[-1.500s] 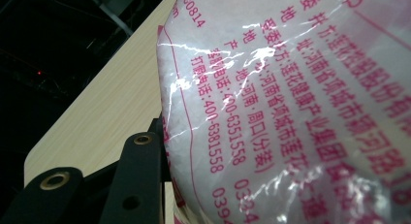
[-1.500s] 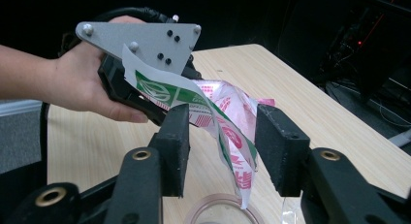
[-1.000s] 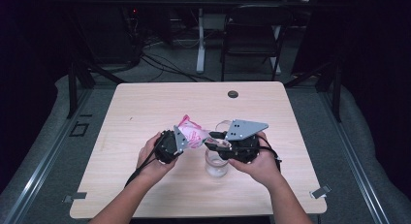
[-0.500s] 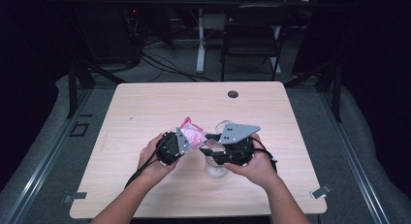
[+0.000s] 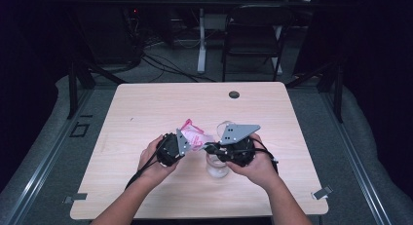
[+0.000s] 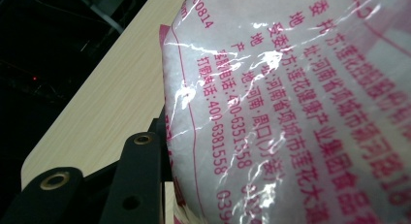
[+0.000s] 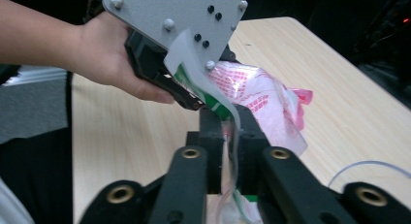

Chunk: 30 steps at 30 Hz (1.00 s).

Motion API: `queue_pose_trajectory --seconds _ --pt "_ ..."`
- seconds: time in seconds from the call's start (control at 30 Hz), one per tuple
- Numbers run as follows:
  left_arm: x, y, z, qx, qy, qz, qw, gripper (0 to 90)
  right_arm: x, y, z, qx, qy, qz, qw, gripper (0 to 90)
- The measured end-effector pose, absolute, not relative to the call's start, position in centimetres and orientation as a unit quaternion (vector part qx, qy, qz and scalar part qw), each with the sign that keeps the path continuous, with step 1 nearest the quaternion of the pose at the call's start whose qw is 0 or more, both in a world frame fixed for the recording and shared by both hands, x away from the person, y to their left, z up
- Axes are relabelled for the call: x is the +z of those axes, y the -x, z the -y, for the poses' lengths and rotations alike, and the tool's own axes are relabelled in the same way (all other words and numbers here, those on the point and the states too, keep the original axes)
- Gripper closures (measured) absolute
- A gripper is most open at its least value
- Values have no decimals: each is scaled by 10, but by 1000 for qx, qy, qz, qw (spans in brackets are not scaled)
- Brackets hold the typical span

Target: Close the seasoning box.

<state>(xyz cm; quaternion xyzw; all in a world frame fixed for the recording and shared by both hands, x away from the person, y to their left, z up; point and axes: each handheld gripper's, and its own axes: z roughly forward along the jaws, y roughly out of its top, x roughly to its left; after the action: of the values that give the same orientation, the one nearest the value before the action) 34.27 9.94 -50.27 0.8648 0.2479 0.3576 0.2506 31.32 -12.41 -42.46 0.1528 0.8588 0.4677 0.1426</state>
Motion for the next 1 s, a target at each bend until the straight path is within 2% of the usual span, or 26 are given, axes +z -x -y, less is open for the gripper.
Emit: queue_pose_trajectory --seconds 0.2,0.53,1.0 --pt "-503 -342 -99 360 -864 -245 253 610 -425 -316 126 477 -171 -853 125 899" --pt "-501 -339 -100 372 -860 -237 258 615 -426 -324 135 497 -222 -834 89 900" --pt "-502 -330 -96 417 -850 -206 245 624 -433 -336 146 514 -286 -807 52 900"
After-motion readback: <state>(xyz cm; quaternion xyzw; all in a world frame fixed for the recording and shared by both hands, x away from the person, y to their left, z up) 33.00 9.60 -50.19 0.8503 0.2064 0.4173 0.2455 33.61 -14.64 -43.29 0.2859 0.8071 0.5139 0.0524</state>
